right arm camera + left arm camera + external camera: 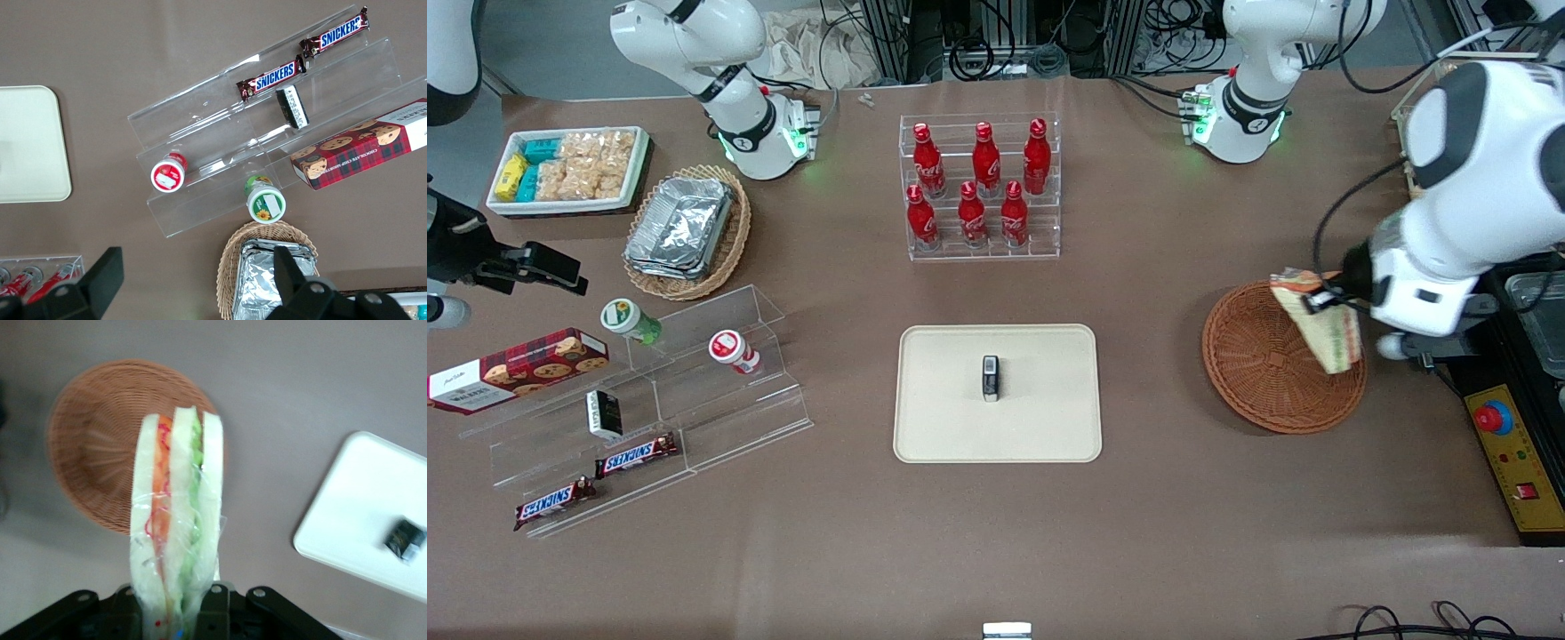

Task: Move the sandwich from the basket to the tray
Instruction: 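Lift the sandwich out of the basket and carry it toward the tray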

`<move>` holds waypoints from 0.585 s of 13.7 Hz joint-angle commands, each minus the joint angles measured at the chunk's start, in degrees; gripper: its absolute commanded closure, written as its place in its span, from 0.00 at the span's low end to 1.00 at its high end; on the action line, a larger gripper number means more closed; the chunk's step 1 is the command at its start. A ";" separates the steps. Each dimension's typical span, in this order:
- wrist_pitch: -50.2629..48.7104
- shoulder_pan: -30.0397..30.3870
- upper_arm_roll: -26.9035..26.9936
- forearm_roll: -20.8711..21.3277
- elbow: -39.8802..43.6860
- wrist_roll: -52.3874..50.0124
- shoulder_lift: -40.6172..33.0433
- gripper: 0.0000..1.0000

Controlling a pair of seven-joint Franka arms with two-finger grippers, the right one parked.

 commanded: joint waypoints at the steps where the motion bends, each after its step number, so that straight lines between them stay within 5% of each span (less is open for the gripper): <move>1: 4.54 -0.20 -7.71 0.43 4.50 2.61 6.01 1.00; 5: 9.72 -0.38 -19.06 5.52 7.67 0.68 15.76 1.00; 8: 17.99 -0.73 -22.59 8.87 7.40 -0.71 22.35 1.00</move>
